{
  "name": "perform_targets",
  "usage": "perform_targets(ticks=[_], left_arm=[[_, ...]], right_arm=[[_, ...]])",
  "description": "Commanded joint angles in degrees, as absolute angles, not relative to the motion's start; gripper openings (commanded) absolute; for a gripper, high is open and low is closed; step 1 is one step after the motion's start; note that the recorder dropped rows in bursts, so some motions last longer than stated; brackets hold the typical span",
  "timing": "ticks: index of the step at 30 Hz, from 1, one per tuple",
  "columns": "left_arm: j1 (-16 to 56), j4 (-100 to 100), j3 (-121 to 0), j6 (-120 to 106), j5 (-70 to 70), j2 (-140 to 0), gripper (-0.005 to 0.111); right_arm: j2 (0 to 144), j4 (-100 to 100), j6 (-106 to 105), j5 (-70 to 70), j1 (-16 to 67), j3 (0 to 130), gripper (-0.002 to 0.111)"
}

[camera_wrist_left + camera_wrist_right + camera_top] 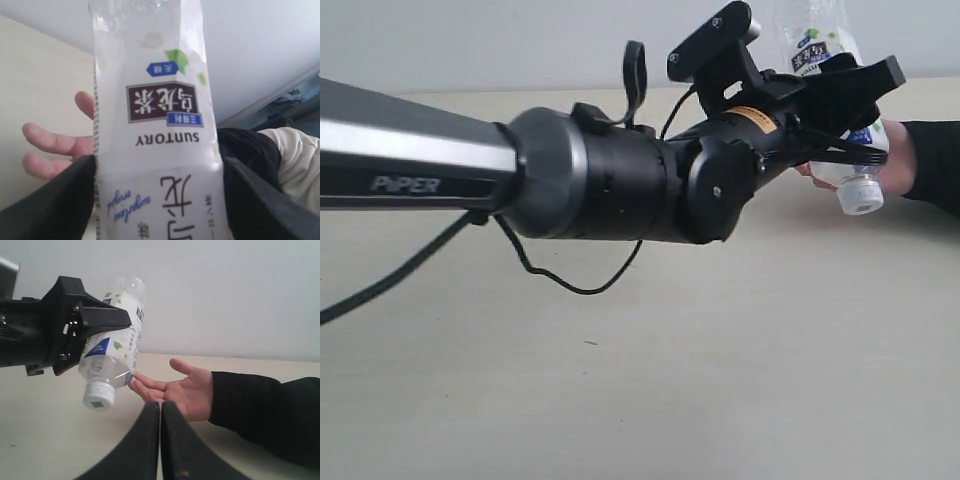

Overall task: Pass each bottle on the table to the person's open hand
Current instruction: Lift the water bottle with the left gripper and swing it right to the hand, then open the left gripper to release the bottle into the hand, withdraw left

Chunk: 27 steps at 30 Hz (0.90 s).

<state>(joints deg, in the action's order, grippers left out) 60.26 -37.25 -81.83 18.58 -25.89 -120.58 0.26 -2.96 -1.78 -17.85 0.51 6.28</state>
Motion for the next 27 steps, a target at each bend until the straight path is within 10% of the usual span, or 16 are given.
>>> perform_targets(ticks=[1, 27], left_arm=[[60.6, -45.3, -86.3, 18.2, -31.4, -124.5, 0.0], [59.7, -49.7, -111.8, 18.4, -22.3, -146.6, 0.005]], right_arm=[[0.0, -2.9, -1.8, -17.7, 0.3, 6.1, 0.002], [0.0, -3.4, -1.8, -17.7, 0.3, 6.1, 0.002]])
